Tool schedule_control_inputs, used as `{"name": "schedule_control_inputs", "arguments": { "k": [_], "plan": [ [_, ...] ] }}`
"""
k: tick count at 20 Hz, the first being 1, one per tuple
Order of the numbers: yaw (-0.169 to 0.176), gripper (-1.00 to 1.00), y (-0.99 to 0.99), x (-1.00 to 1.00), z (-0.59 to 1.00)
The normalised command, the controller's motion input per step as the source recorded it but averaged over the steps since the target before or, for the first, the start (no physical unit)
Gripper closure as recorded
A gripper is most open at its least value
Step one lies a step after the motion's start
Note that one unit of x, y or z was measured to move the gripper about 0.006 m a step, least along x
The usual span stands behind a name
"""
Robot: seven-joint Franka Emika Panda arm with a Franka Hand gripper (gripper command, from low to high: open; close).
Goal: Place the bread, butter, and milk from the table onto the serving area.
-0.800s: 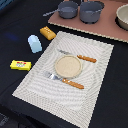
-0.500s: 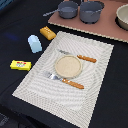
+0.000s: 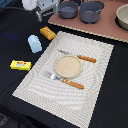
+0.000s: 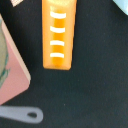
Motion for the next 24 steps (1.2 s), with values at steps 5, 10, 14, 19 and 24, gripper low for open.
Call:
{"name": "schedule_control_inputs", "arguments": {
  "k": [5, 10, 14, 19, 24],
  "plan": [
    [-0.034, -1.00, 0.00, -0.05, -0.61],
    [-0.007, -1.00, 0.07, -0.11, -0.42],
    [0.000, -1.00, 0.17, -0.07, -0.41],
    [-0.001, -1.00, 0.20, -0.09, -0.43],
    [0.000, -1.00, 0.15, -0.21, -0.42]
  ]
}}
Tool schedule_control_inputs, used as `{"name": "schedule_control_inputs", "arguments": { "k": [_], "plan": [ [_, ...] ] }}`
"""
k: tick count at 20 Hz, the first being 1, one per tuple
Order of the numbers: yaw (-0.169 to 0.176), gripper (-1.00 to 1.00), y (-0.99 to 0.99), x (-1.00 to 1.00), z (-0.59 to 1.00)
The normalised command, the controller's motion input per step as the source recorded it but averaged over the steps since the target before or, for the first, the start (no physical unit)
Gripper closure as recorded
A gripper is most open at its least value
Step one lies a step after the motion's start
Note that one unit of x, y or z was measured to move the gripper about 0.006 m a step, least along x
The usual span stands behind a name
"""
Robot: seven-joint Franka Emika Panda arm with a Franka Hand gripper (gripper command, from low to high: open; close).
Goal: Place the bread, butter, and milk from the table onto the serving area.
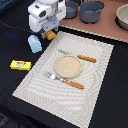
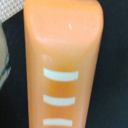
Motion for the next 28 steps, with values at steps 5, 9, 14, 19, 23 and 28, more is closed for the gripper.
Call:
{"name": "schedule_control_inputs", "arguments": {
  "k": [5, 9, 14, 19, 23, 28],
  "plan": [
    [0.000, -1.00, 0.10, -0.21, -0.30],
    [0.000, 1.00, 0.08, -0.15, -0.25],
    [0.000, 1.00, 0.08, -0.07, -0.21],
    [0.000, 1.00, 0.07, 0.00, -0.09],
    [-0.060, 1.00, -0.10, -0.10, 0.58],
    [-0.085, 1.00, -0.30, -0.01, 1.00]
  ]
}}
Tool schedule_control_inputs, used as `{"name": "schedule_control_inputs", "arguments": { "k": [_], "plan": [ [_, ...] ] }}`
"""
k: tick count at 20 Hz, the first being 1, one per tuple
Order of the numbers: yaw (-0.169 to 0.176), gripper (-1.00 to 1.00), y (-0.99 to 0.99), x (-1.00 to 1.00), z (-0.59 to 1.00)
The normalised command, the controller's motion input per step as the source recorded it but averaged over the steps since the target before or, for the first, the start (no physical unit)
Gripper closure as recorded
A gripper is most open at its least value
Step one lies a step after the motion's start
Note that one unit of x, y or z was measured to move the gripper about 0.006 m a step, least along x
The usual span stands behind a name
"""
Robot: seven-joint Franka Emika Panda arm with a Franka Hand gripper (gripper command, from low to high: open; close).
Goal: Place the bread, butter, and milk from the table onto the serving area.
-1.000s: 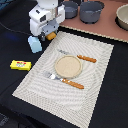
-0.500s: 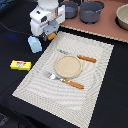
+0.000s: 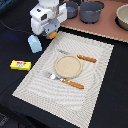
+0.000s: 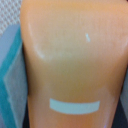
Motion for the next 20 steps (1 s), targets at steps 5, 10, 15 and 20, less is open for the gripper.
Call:
{"name": "schedule_control_inputs", "arguments": {
  "k": [5, 10, 15, 20],
  "plan": [
    [-0.083, 1.00, -0.23, 0.67, 1.00],
    [-0.040, 1.00, -0.23, 0.92, 0.92],
    [-0.033, 1.00, -0.39, 0.94, 0.66],
    [-0.038, 1.00, -0.61, 0.78, 0.14]
  ]
}}
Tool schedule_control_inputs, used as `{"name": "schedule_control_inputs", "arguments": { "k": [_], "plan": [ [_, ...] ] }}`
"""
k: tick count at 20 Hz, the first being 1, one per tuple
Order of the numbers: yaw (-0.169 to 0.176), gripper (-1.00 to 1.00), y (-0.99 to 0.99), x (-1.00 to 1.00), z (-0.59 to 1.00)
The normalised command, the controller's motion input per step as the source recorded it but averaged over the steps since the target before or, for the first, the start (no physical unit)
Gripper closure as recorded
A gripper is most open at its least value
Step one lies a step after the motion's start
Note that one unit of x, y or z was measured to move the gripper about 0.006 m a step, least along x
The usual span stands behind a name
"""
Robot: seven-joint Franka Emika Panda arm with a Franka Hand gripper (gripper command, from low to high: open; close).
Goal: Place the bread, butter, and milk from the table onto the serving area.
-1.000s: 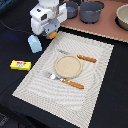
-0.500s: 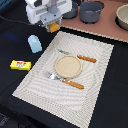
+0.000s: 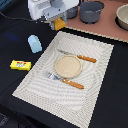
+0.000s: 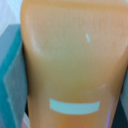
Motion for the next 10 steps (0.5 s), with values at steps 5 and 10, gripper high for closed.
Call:
{"name": "schedule_control_inputs", "arguments": {
  "k": [5, 10],
  "plan": [
    [-0.018, 1.00, -0.62, 0.80, 0.08],
    [-0.001, 1.00, -0.57, 0.84, 0.05]
  ]
}}
